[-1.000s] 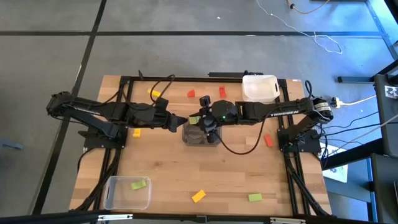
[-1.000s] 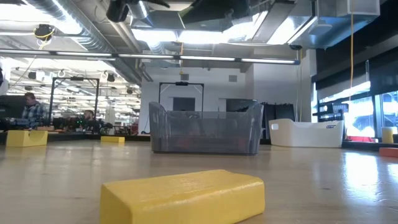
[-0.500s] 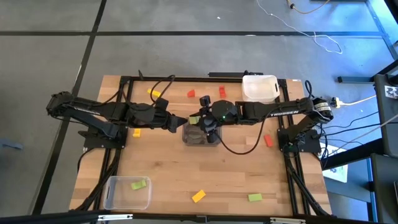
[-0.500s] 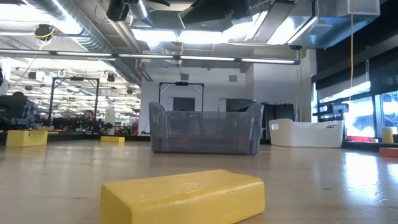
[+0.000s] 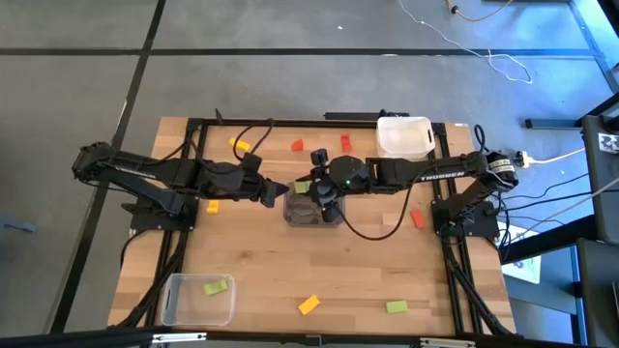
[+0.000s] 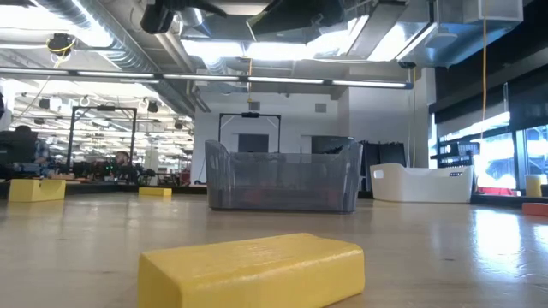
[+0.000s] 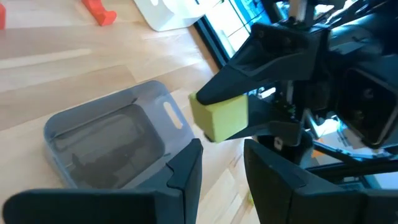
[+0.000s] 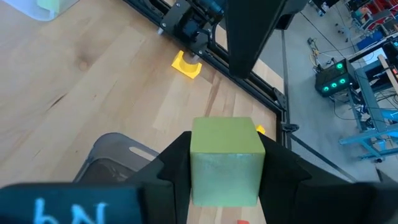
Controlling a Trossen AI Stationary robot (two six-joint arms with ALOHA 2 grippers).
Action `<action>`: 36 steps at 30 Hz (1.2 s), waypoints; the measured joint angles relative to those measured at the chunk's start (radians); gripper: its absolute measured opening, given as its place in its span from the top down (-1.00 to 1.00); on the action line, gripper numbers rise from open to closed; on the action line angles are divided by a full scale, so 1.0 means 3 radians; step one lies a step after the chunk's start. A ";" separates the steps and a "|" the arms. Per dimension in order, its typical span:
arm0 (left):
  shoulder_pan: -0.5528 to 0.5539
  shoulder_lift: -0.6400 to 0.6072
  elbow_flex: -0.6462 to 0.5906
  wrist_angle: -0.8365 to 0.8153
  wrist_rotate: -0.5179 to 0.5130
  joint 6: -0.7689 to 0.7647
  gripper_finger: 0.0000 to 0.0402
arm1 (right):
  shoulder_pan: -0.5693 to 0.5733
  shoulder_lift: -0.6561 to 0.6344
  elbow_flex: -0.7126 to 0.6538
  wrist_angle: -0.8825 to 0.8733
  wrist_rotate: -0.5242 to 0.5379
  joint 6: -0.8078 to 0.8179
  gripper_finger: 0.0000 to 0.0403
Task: Sort & place blocks by color
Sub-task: Put the top green block into the transparent bin
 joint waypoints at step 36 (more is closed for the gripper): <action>0.0003 0.0000 -0.0001 -0.0016 -0.0070 -0.0005 0.45 | 0.0000 0.0000 0.0000 0.0023 0.0000 -0.0017 0.35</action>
